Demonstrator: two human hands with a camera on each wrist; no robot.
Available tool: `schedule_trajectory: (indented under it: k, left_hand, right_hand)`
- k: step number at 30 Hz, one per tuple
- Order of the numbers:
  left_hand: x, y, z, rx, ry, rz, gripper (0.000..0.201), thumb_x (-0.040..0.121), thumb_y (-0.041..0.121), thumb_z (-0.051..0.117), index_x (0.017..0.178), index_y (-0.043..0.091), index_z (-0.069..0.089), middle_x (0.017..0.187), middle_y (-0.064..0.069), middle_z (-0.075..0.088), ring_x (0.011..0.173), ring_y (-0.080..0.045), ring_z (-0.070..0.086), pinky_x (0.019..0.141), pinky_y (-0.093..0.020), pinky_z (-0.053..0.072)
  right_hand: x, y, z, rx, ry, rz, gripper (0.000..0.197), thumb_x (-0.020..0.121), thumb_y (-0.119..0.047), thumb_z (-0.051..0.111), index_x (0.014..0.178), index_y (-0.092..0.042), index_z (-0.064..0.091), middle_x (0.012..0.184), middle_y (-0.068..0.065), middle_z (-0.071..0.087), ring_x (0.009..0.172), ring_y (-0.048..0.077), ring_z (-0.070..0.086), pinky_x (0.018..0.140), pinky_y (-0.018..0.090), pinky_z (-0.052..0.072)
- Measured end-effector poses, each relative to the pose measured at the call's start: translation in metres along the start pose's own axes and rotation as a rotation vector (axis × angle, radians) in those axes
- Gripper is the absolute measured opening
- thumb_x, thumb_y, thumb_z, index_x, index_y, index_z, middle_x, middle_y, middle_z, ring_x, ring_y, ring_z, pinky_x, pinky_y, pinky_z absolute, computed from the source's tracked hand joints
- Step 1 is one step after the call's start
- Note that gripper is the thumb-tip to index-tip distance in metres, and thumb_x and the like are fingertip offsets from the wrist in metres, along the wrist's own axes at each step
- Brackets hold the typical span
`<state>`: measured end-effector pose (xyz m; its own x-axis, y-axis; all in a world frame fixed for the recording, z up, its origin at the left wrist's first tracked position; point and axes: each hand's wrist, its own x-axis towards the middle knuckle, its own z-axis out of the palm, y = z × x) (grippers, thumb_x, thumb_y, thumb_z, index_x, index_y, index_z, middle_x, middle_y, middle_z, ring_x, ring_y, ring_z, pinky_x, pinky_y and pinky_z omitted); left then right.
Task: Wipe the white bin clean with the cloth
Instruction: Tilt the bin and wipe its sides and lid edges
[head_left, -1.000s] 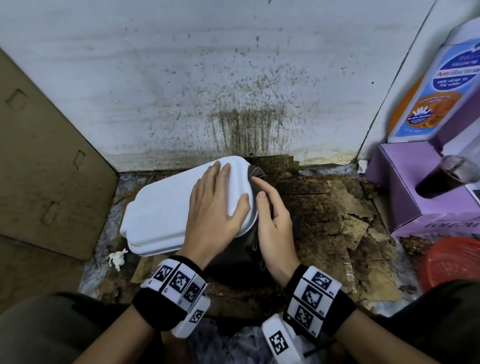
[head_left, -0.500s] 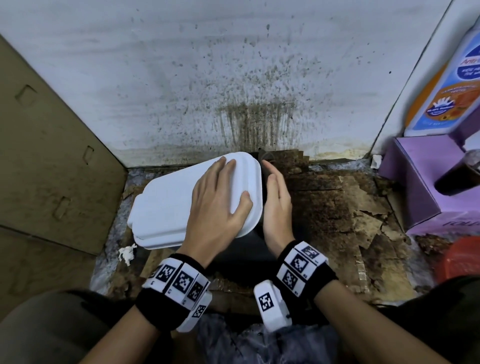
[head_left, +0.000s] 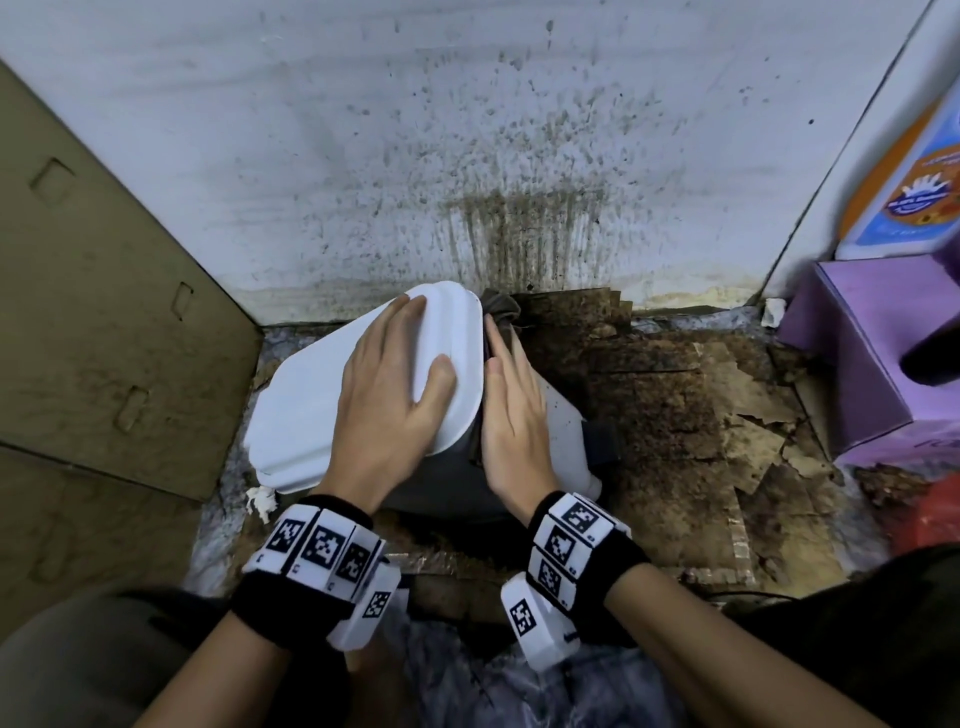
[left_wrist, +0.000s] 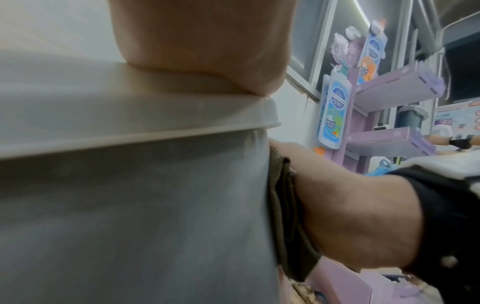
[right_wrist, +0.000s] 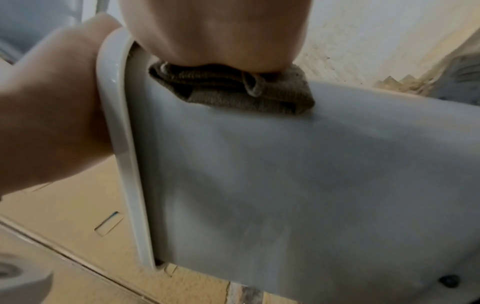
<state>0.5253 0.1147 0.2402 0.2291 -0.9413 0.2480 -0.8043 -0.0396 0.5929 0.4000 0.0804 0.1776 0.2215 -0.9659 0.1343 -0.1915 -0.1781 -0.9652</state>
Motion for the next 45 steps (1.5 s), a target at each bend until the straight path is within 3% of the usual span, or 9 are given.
schedule_trajectory:
  k: [8,11,19,25,28,33,38,41,45]
  left_hand:
    - [0.003,-0.013,-0.007,-0.055,0.039,-0.020,0.063,0.097,0.046,0.038,0.154,0.019,0.039,0.159,0.003,0.041,0.148,-0.014,0.034,0.120,-0.045,0.031]
    - [0.003,-0.018,-0.011,-0.073,0.064,-0.029,0.060,0.097,0.042,0.040,0.152,0.020,0.040,0.158,0.003,0.043,0.147,-0.015,0.037,0.118,-0.048,0.032]
    - [0.004,-0.018,-0.013,-0.074,0.100,-0.040,0.059,0.094,0.039,0.041,0.150,0.018,0.044,0.154,0.001,0.047,0.143,-0.018,0.041,0.116,-0.047,0.035]
    - [0.001,-0.020,-0.012,-0.059,0.105,-0.022,0.060,0.095,0.039,0.040,0.150,0.016,0.044,0.155,-0.001,0.046,0.145,-0.020,0.040,0.116,-0.047,0.034]
    - [0.000,-0.020,-0.011,-0.045,0.099,-0.016,0.059,0.096,0.040,0.040,0.151,0.016,0.042,0.156,-0.001,0.045,0.145,-0.019,0.039,0.116,-0.047,0.034]
    - [-0.001,-0.020,-0.010,-0.055,0.071,-0.004,0.060,0.097,0.044,0.040,0.152,0.019,0.041,0.158,0.000,0.042,0.147,-0.018,0.037,0.117,-0.050,0.033]
    - [0.001,-0.022,-0.012,-0.068,0.083,-0.024,0.062,0.095,0.044,0.040,0.151,0.020,0.042,0.158,0.002,0.043,0.147,-0.018,0.037,0.118,-0.051,0.033]
    - [0.002,-0.021,-0.013,-0.069,0.083,-0.024,0.061,0.094,0.044,0.040,0.151,0.020,0.043,0.157,0.002,0.044,0.146,-0.018,0.038,0.117,-0.051,0.033]
    - [0.004,-0.016,-0.010,-0.055,0.089,-0.033,0.061,0.094,0.043,0.040,0.150,0.020,0.044,0.156,0.001,0.045,0.146,-0.018,0.038,0.117,-0.051,0.033]
  right_hand:
    - [0.003,0.028,-0.007,-0.040,-0.084,0.005,0.048,0.109,-0.039,0.020,0.157,-0.041,0.023,0.166,-0.019,0.017,0.151,-0.007,0.004,0.124,0.030,0.009]
    - [0.000,0.061,-0.020,-0.052,-0.071,0.128,0.047,0.111,-0.033,0.022,0.157,-0.039,0.025,0.166,-0.016,0.016,0.149,-0.009,0.006,0.126,0.032,0.010]
    - [0.004,0.080,-0.022,-0.078,-0.017,0.271,0.047,0.111,-0.032,0.025,0.157,-0.034,0.028,0.168,-0.006,0.018,0.154,0.006,0.011,0.118,0.019,0.004]
    - [0.007,0.020,0.006,0.009,-0.040,0.142,0.047,0.109,-0.036,0.025,0.156,-0.042,0.025,0.168,-0.008,0.015,0.154,0.003,0.008,0.124,0.025,0.006]
    - [0.006,-0.011,0.015,0.014,-0.098,0.008,0.048,0.110,-0.036,0.023,0.157,-0.039,0.023,0.168,-0.012,0.015,0.152,-0.005,0.002,0.122,0.019,0.003]
    - [0.001,0.010,0.003,-0.114,-0.097,-0.139,0.051,0.109,-0.029,0.022,0.160,-0.031,0.022,0.167,-0.009,0.020,0.153,-0.002,0.005,0.123,0.021,0.008]
    - [-0.002,0.068,-0.017,-0.089,-0.047,0.073,0.049,0.110,-0.028,0.021,0.158,-0.029,0.026,0.163,-0.018,0.017,0.150,-0.006,0.008,0.126,0.028,0.010]
    - [-0.005,0.095,-0.029,-0.095,-0.005,0.286,0.046,0.111,-0.029,0.022,0.157,-0.034,0.026,0.167,-0.007,0.016,0.152,0.003,0.011,0.122,0.022,0.005]
    - [-0.001,0.101,-0.032,-0.080,0.004,0.328,0.046,0.111,-0.030,0.026,0.157,-0.034,0.028,0.168,-0.003,0.019,0.154,0.009,0.012,0.125,0.029,0.006]
